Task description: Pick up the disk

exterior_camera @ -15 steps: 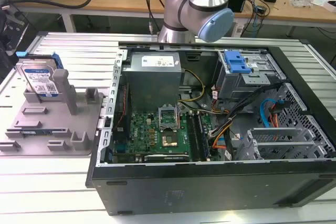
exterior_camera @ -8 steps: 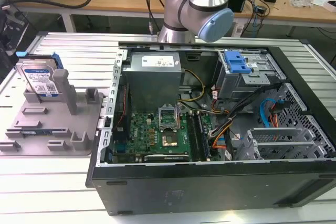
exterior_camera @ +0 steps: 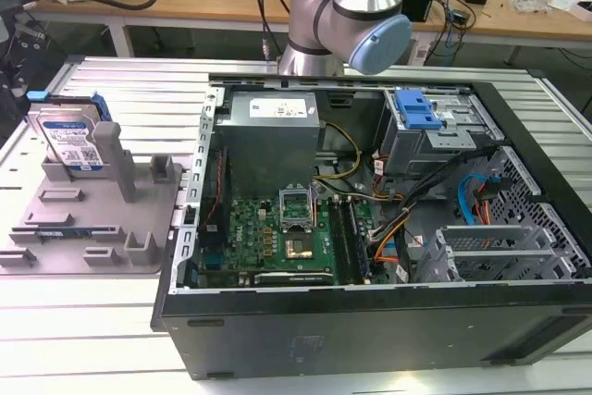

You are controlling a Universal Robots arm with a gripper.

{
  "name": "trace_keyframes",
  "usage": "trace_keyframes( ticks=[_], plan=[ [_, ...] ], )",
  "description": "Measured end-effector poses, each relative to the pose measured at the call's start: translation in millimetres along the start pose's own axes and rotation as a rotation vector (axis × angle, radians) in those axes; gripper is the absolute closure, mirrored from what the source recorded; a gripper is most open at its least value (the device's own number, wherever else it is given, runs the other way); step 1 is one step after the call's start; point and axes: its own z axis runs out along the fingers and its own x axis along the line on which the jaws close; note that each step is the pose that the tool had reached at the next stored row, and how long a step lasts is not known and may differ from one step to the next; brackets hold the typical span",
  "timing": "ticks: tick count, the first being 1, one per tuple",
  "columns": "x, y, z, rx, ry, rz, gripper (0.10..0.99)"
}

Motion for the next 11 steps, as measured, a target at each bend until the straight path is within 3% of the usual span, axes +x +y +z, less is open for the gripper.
trace_keyframes(
  ticks=[11],
  plan=[
    [0.0, 0.0, 0.0, 0.000, 0.0090, -0.234, 0.980]
  ],
)
